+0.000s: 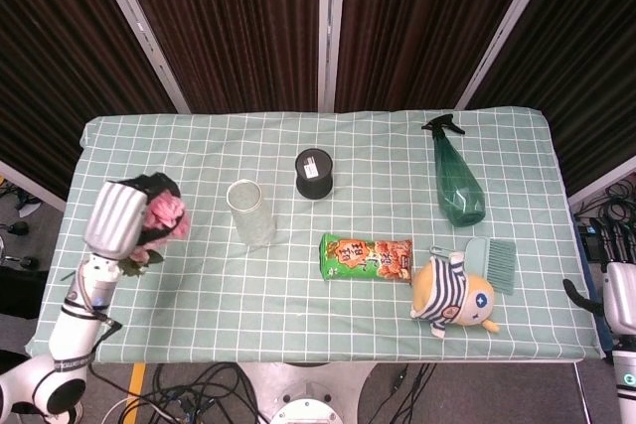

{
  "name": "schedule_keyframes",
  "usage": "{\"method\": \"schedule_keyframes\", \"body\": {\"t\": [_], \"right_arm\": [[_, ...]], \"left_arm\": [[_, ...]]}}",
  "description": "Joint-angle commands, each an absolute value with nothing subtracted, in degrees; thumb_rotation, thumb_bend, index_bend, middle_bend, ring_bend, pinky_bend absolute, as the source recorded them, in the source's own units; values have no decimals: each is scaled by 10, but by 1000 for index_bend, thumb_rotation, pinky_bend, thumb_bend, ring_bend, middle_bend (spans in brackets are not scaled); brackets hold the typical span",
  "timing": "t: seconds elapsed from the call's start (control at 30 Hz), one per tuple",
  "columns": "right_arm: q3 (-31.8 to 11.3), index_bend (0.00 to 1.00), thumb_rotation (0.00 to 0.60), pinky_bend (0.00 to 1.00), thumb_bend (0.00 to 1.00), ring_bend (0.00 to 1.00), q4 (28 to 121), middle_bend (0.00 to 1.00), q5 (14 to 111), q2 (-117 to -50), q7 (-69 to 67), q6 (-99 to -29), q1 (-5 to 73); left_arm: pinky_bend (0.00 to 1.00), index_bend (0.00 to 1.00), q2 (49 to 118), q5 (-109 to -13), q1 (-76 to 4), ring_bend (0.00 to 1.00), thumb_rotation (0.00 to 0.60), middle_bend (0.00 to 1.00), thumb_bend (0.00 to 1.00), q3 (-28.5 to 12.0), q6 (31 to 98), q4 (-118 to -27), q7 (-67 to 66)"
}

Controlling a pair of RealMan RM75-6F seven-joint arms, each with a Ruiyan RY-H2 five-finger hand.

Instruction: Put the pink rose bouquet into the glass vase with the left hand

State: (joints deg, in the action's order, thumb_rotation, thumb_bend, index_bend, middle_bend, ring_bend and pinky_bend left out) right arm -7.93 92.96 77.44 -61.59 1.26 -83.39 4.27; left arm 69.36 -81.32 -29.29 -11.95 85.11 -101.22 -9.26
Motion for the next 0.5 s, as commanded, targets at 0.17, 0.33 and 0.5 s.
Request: {"method": "schedule_keyframes", "body": {"t": [0.17, 0.33, 0.5], "right_arm": [[-81, 0, 600, 0, 148, 0, 936, 0, 769, -614, 18, -832, 43], [-81, 0, 600, 0, 148, 0, 935, 0, 764, -614, 16, -827, 43], [-81, 0, 600, 0, 147, 0, 930, 0, 758, -615, 13, -821, 44]], "left_arm": [[780, 514, 748, -813, -310, 601, 600, 503, 285, -245, 959, -908, 26], [781, 514, 800, -787, -358, 602, 600, 504, 284, -310, 969, -892, 75], [782, 514, 845, -753, -403, 602, 600, 504, 285, -350, 956, -894, 96]]}}
